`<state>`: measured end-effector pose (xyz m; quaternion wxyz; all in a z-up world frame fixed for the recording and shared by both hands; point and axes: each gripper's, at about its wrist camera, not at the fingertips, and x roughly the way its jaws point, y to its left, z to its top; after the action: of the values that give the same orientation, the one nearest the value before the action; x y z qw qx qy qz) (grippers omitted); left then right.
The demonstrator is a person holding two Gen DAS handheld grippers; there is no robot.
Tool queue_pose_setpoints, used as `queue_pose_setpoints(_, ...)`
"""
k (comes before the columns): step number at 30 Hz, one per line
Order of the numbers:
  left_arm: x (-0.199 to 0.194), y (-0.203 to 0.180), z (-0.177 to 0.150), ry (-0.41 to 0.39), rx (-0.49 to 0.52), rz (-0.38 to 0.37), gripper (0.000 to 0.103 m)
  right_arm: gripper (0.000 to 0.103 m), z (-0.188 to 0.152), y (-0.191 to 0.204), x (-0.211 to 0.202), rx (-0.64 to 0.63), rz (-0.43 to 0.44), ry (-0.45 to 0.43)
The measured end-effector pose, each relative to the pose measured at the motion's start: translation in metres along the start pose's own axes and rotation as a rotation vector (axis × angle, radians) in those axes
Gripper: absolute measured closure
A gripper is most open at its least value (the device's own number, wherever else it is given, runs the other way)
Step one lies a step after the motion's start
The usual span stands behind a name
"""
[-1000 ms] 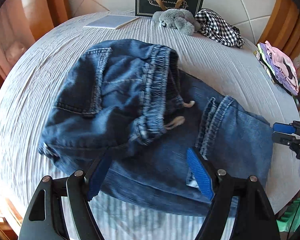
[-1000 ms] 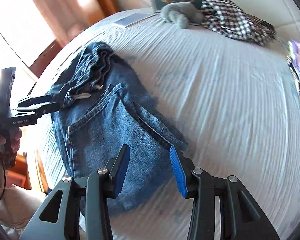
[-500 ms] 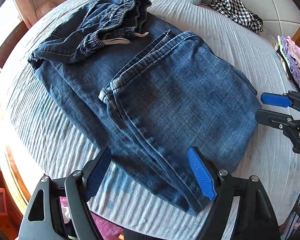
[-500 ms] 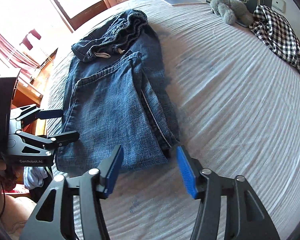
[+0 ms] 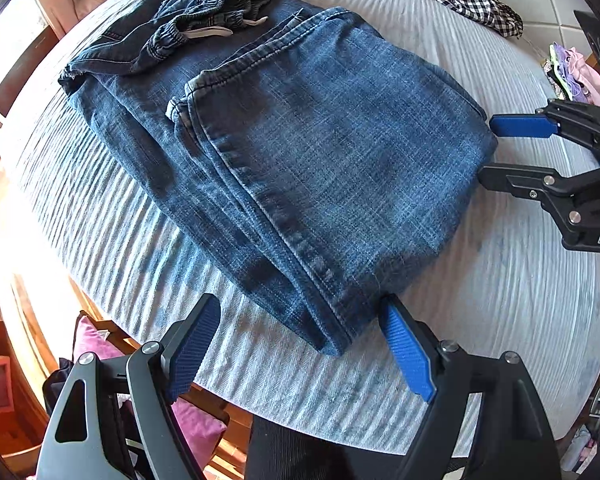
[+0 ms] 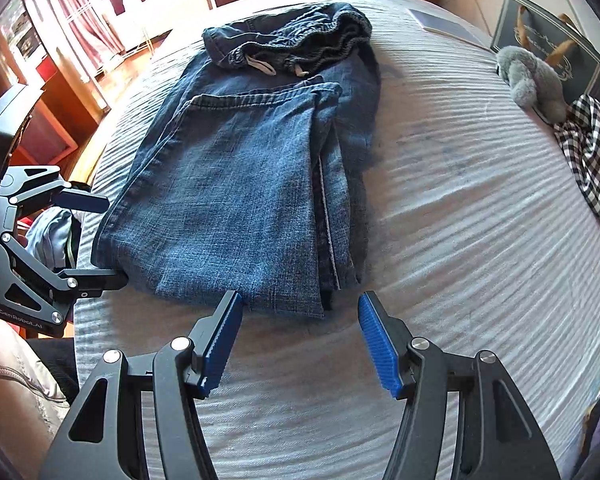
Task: Fold clothes
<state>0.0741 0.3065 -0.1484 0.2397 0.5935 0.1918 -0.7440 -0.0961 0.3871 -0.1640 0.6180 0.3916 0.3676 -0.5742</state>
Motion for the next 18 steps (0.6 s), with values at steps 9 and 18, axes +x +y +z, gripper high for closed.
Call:
queue_pose_setpoints(9,-0.014,-0.01,0.004,-0.035,-0.011,-0.023,0.047,0.051,0.002,0.001,0.014,-0.029,0.012,-0.001)
queue_pose_setpoints(18,-0.065,0.001,0.023,-0.129,-0.028,-0.084,0.091,0.084,0.031,0.0,-0.029,0.048,0.107,-0.114)
